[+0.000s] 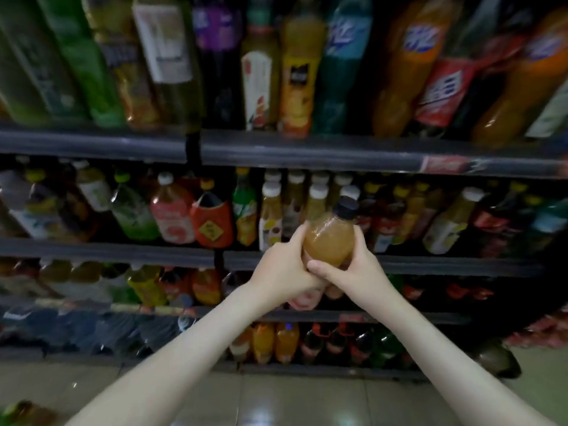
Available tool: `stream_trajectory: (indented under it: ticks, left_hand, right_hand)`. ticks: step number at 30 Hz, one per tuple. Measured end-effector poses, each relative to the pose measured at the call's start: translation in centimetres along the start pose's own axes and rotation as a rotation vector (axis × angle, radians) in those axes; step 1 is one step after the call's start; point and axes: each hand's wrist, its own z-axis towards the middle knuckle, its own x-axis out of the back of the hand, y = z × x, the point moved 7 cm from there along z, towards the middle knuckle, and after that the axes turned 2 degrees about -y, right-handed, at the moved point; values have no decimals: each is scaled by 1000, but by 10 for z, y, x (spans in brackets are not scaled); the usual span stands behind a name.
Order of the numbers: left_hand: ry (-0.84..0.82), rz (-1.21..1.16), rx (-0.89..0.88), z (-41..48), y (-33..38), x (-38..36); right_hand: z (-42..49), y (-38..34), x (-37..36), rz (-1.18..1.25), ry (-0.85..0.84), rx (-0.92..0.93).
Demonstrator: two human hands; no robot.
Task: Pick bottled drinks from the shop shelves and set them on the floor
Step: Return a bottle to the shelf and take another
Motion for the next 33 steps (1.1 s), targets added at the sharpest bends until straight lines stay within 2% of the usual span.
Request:
stream_trajectory:
  ticks: [3,9,13,19,27,29,33]
  left_hand:
    - [-39,-1,-113,28,61,-13]
    - [-181,102,-357,77,165,-47]
    - [-42,183,-424,106,199,-53]
    - [350,123,-280,146,183,-28]
    - [480,294,-177,189,160,0]
    - [477,333,-222,189,158,-9]
    - [470,460,-480,168,150,-54]
  right_hand:
    - [-12,-15,67,-3,161,75]
    - [-35,-30,188,49,368,172]
    - [-42,-29,247,51,469,212]
    - [-30,-29,299,68,581,245]
    - [1,-18,314,59,628,235]
    - [8,-9,315,54,631,206]
    - [16,26,313,29,646,128]
